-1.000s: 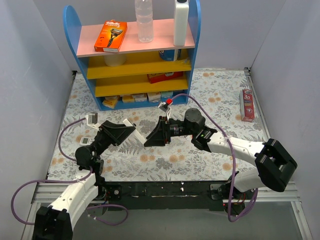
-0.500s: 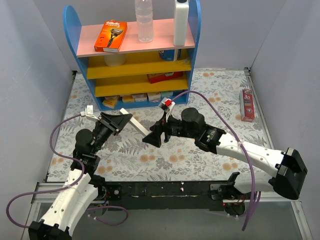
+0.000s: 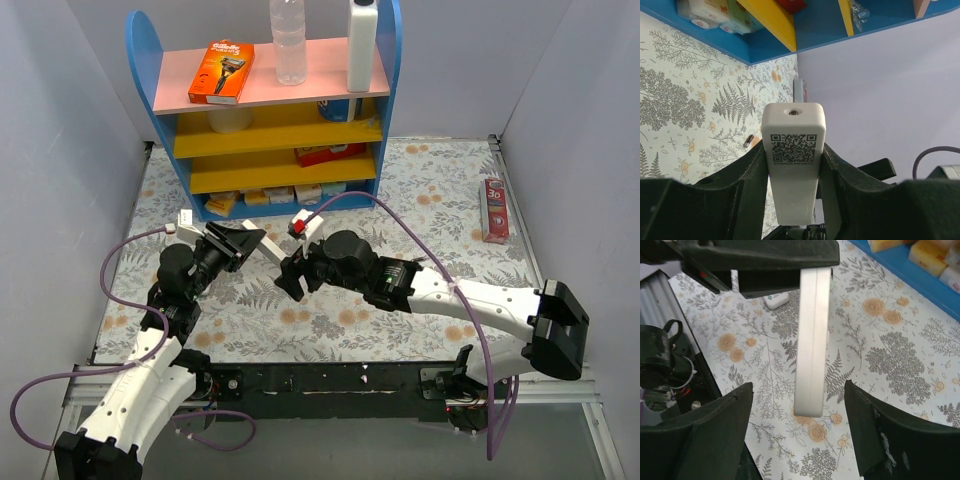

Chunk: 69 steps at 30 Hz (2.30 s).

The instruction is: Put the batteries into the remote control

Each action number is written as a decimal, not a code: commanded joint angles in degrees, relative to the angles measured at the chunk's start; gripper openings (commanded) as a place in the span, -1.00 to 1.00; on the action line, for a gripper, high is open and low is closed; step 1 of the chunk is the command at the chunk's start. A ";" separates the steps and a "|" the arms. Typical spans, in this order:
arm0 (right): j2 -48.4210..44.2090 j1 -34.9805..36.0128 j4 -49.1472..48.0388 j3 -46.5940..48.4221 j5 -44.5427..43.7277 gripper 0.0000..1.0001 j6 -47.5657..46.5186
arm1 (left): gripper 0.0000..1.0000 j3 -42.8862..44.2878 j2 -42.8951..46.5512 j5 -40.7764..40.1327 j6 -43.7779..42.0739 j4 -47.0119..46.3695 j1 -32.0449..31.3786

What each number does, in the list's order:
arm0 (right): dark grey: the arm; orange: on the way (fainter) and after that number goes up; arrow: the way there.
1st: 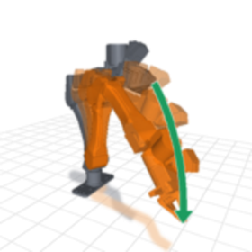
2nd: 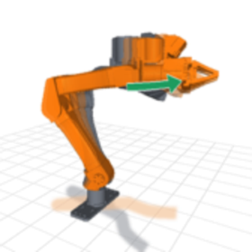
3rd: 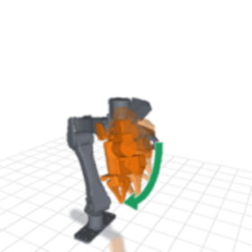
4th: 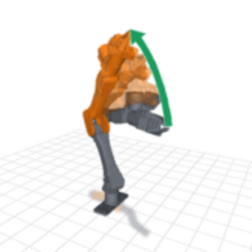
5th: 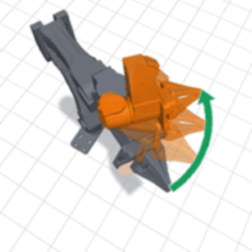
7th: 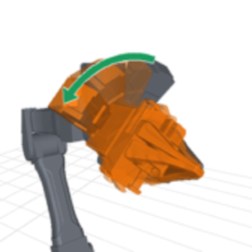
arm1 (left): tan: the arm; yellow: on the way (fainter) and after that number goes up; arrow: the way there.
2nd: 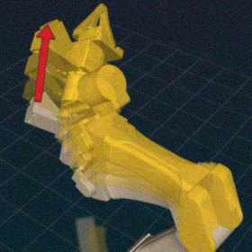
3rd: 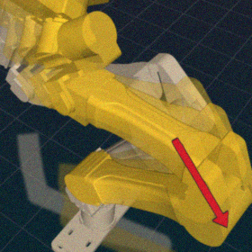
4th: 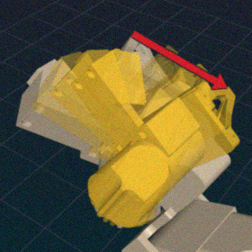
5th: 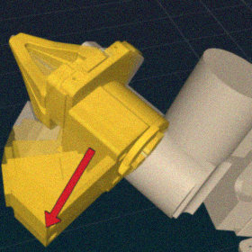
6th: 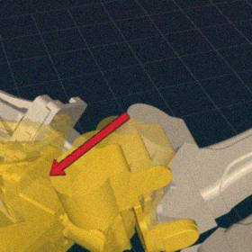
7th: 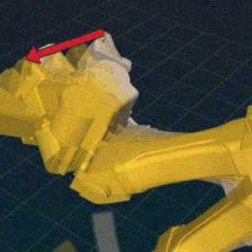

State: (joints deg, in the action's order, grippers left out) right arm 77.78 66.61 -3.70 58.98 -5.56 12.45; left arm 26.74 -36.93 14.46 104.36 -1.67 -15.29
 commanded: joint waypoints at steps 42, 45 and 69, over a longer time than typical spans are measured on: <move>-4.22 -13.96 -28.01 -7.65 45.36 -0.97 28.94 | 0.77 -13.82 4.50 15.86 -0.65 -47.46 -0.18; -3.16 -14.14 -29.51 -8.09 46.60 -0.97 31.05 | 0.69 -14.26 4.23 15.69 0.67 -49.65 -0.18; -1.75 -15.02 -24.24 -6.77 31.16 0.55 34.13 | -1.00 -13.64 10.73 3.74 -3.98 -32.88 -0.18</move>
State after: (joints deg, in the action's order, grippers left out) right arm 76.31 51.75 -27.64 50.72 33.17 44.93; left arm 12.75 -28.86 24.88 104.01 -42.13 -15.55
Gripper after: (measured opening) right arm 0.718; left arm 0.237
